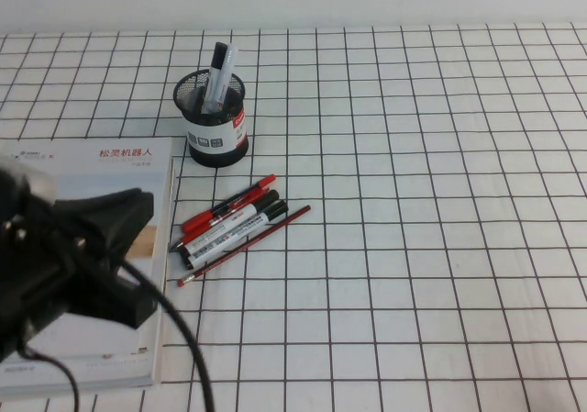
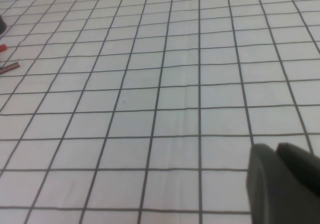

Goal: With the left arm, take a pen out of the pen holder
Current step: 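Take a marker out of the pen holder and lay it on the table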

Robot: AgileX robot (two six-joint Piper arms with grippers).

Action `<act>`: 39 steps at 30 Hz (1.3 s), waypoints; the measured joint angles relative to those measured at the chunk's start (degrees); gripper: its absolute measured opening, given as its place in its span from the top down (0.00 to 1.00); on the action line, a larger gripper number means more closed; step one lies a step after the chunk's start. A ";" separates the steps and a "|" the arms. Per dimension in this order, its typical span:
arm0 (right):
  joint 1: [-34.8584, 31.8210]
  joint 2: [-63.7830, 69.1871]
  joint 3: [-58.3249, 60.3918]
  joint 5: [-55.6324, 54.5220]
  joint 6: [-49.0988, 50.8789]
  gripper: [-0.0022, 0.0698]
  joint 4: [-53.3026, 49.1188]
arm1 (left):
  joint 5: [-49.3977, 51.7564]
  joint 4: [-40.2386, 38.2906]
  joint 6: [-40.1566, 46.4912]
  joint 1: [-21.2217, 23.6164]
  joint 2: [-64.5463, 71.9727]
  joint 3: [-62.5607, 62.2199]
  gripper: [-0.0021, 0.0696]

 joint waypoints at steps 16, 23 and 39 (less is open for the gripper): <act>0.00 0.00 0.00 0.00 0.00 0.99 0.00 | -1.16 1.71 -0.15 0.00 -8.30 8.66 0.97; 0.00 0.00 0.00 0.00 0.00 0.99 0.00 | -1.02 5.64 0.73 0.00 -8.73 8.66 0.97; 0.00 0.00 0.00 0.00 0.00 0.99 0.00 | -9.80 5.44 2.67 21.60 -36.58 27.52 0.97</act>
